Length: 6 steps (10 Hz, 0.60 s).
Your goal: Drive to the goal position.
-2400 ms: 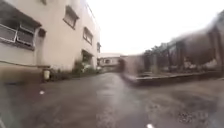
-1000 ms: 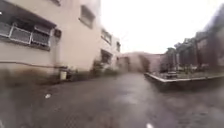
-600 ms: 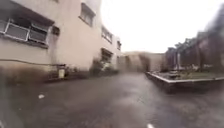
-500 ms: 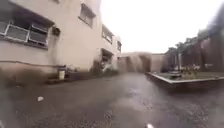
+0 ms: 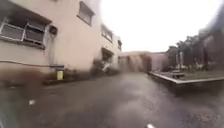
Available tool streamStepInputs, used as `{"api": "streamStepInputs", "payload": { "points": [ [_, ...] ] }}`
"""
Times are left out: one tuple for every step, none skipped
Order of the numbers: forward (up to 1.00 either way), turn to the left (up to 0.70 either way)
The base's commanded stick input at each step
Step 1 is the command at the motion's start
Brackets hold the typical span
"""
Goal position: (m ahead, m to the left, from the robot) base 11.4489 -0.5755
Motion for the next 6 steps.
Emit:
{"api": "streamStepInputs", "payload": {
  "points": [
    [0.50,0.08],
    [0.50,0.08],
    [0.50,0.08],
    [0.50,0.08],
    [0.50,0.08],
    [0.50,0.08]
  ]
}}
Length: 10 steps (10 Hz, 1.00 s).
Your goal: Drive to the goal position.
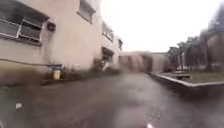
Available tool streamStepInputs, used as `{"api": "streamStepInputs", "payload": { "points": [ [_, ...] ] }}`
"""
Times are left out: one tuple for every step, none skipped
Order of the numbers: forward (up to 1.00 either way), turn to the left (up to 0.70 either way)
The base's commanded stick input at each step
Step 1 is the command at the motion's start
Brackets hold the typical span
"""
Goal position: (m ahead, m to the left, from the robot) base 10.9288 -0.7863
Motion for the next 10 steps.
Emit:
{"api": "streamStepInputs", "payload": {
  "points": [
    [0.50,0.08],
    [0.50,0.08],
    [0.50,0.08],
    [0.50,0.08],
    [0.50,0.08],
    [0.50,0.08],
    [0.50,0.08],
    [0.50,0.08],
    [0.50,0.08],
    [0.50,0.08]
  ]
}}
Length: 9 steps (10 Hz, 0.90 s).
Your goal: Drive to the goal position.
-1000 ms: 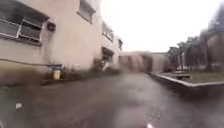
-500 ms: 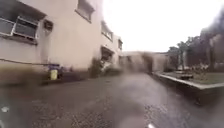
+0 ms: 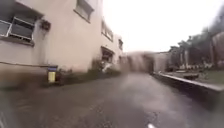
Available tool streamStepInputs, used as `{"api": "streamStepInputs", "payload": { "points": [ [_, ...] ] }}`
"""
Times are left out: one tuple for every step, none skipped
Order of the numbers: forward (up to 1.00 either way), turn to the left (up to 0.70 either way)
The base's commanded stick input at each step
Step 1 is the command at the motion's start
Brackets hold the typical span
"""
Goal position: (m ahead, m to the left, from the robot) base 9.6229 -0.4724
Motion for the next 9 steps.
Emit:
{"api": "streamStepInputs", "payload": {
  "points": [
    [0.50,0.08],
    [0.50,0.08],
    [0.50,0.08],
    [0.50,0.08],
    [0.50,0.08],
    [0.50,0.08],
    [0.50,0.08],
    [0.50,0.08],
    [0.50,0.08]
  ]
}}
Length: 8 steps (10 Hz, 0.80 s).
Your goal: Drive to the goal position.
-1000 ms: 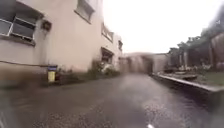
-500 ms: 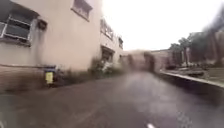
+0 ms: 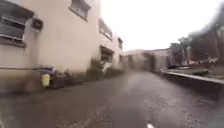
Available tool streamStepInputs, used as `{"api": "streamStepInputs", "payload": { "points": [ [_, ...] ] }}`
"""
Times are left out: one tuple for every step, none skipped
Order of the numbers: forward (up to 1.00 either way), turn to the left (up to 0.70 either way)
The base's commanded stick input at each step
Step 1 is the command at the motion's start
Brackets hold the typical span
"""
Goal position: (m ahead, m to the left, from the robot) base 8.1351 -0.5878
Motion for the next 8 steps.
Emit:
{"api": "streamStepInputs", "payload": {
  "points": [
    [0.50,0.08],
    [0.50,0.08],
    [0.50,0.06],
    [0.50,0.04],
    [0.50,0.01],
    [0.50,-0.01],
    [0.50,-0.02],
    [0.50,-0.02]
  ]
}}
